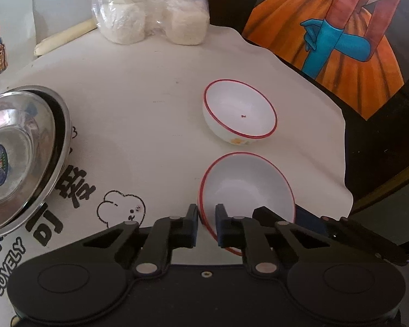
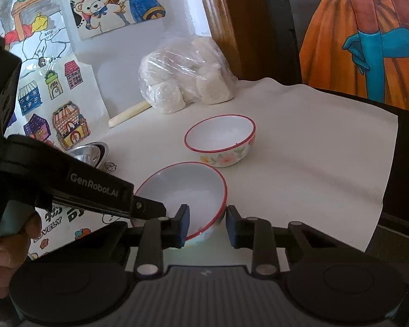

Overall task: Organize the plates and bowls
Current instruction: 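Close both grippers on the rim of the white bowl, then lift the white bowl with both grippers and carry it over the steel bowl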

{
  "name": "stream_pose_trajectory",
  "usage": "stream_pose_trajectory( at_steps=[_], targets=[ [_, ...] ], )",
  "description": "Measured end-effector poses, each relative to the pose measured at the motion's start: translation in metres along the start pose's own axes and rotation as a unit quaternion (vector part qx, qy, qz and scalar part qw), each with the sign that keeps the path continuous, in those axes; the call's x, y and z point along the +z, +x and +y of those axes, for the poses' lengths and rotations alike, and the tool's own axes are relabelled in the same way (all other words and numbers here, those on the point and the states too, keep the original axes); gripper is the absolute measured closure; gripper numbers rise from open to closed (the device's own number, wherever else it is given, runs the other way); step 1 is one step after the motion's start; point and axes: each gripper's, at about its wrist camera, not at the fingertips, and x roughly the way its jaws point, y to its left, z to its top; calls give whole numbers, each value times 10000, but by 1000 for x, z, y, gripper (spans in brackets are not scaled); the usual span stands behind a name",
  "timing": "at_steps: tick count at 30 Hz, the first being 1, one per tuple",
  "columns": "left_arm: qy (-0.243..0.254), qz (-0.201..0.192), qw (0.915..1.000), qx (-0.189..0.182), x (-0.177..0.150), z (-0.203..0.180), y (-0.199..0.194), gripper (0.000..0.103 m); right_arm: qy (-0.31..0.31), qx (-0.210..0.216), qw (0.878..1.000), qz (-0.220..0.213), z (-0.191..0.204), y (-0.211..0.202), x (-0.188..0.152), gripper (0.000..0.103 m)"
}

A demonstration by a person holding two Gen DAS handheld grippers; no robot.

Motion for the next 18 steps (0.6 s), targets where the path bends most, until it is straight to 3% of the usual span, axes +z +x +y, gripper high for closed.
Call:
stream_pose_trajectory(
  at_steps=[7,18],
  targets=[
    [8,-46,10000,65,-1,-6,-3,91,275,-54,9996,-12,-2,0,-1,78],
    [145,-594,9981,55,-5,-7,-46,91,211,52,9994,-278,12,-21,2,81]
  ],
)
